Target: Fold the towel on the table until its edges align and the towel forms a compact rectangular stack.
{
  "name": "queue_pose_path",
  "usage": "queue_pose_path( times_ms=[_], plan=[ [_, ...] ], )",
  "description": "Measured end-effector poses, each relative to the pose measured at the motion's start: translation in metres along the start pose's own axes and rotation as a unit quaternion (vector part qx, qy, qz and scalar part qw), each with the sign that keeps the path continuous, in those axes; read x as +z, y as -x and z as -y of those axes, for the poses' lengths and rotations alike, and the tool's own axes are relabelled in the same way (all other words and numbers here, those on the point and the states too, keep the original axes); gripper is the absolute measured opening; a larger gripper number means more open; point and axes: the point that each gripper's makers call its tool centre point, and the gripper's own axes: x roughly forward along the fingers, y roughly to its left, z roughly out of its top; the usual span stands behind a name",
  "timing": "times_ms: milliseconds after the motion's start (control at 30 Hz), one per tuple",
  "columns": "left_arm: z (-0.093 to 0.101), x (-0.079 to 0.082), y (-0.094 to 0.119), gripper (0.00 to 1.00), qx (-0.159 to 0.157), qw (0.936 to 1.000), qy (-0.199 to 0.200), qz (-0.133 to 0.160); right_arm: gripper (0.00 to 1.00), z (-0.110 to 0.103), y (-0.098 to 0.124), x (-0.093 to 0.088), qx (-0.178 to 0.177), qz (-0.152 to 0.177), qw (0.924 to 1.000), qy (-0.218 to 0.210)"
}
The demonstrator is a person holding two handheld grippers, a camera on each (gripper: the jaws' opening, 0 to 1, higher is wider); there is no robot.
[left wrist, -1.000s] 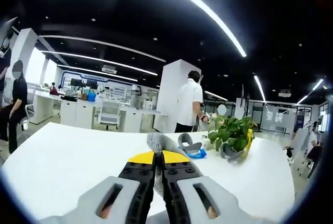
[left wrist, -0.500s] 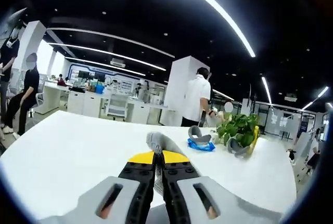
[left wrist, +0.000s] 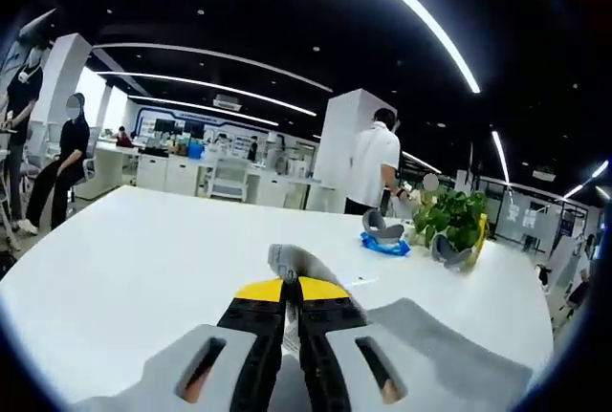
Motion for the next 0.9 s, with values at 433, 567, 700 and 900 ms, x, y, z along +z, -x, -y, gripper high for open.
queue_pose_path(
  times_ms=[433,567,700,900],
  plan=[
    [-0.025,-0.021,0.03,0.06,0.033,0.9987,0.035,-0.017,0.08,0.025,0.013,-0.011,-0.023,0.007,0.9993,-0.03],
    [-0.027,-0.019,0.04,0.07,0.037,0.9986,0.034,-0.017,0.11,0.047,0.028,-0.021,-0.054,0.004,0.9978,-0.037],
    [-0.025,-0.021,0.056,0.07,0.041,0.9984,0.036,-0.015,0.16,0.073,0.049,-0.035,-0.089,-0.003,0.9951,-0.044],
    [-0.021,-0.028,0.08,0.09,0.05,0.9979,0.039,-0.016,0.22,0.103,0.077,-0.056,-0.132,-0.014,0.9898,-0.052]
  ],
)
